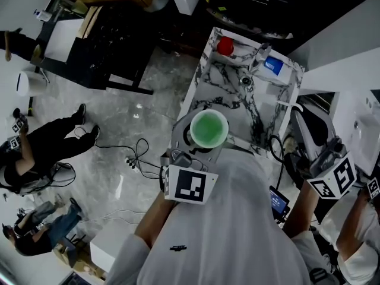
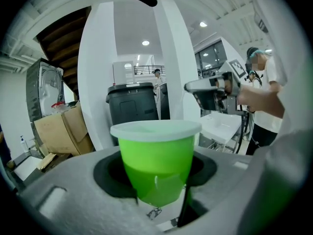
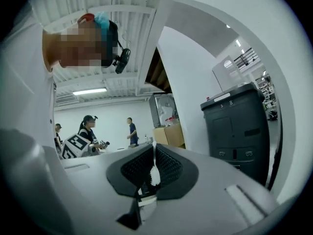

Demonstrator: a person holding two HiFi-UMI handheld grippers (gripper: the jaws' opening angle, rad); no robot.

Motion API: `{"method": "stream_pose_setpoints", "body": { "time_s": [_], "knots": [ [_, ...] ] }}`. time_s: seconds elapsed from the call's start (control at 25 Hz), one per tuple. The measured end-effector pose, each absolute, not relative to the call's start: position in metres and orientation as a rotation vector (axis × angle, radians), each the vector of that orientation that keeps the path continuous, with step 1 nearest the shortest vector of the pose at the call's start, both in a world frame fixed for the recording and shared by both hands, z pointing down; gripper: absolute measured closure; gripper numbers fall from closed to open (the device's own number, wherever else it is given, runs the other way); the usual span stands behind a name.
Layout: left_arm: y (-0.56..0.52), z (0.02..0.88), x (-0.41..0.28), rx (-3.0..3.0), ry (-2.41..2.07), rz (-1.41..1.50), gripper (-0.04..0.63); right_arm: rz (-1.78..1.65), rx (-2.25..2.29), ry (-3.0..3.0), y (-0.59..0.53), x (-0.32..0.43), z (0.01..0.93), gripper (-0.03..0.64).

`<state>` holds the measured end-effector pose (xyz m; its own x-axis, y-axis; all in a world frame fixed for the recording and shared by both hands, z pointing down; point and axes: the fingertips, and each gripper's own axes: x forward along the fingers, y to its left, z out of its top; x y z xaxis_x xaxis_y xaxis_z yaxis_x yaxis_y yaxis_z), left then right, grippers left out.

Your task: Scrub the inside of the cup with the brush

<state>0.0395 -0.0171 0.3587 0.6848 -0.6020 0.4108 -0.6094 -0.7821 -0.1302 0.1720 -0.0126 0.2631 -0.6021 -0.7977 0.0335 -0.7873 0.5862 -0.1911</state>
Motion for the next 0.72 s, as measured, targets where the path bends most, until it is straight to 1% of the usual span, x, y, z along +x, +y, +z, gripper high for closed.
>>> {"method": "stream_pose_setpoints", "body": {
  "time_s": [0.44,0.72],
  "knots": [
    [-0.028,0.352,0.025,2.895,-1.072,0.680,0.356,-0.391,-1.603,2.798,-0.013,0.170,0.331,0.595],
    [-0.030,0.353,0.024,2.882,-1.082,0.666,0.356,-0.476,-1.639,2.792,-0.008,0.163,0.350,0.595]
  ]
}}
